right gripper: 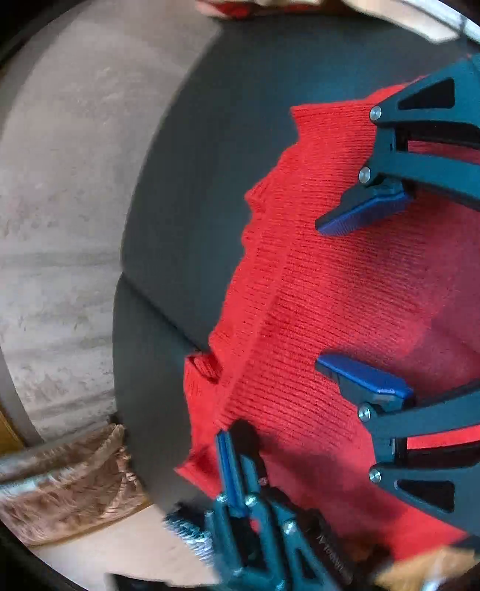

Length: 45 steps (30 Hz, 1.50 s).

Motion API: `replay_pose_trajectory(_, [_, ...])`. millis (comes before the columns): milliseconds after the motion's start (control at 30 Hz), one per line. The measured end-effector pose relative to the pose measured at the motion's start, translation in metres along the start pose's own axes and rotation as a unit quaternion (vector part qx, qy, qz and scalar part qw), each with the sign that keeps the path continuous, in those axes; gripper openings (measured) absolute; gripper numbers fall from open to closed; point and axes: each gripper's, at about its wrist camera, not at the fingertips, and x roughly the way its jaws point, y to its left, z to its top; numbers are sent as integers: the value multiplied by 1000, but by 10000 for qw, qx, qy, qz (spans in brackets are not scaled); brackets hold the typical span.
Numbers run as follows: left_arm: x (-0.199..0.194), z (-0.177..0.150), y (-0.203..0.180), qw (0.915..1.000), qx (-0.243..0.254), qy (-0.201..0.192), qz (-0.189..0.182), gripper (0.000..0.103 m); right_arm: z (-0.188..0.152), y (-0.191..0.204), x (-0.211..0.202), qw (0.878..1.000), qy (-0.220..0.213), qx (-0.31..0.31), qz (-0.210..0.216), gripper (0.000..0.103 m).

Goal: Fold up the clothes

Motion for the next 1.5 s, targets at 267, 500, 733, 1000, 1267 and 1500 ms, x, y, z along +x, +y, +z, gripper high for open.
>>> replay_pose_trajectory(267, [19, 7, 6, 9990, -318, -53, 311, 4, 5, -13, -23, 9969, -629, 424, -182, 6])
replay_pose_trajectory(500, [49, 5, 16, 9955, -684, 590, 288, 7, 3, -19, 4, 9973, -294, 637, -219, 17])
replay_pose_trajectory(733, [45, -3, 35, 9886, -1429, 466, -44, 8, -14, -61, -2, 9770, -689, 1963, 468, 11])
replay_pose_trajectory(1000, [22, -12, 46, 9837, -1800, 3, -32, 10, -20, -84, 5, 9637, -657, 2584, 168, 0])
replay_pose_trajectory(1267, [-67, -54, 92, 9577, -2812, -485, 377, 13, -19, -93, 15, 9609, -694, 2662, 309, 0])
replay_pose_trajectory(1500, [-149, -152, 107, 9531, -2991, -264, 383, 16, -18, -98, 17, 9591, -725, 2708, 391, 0])
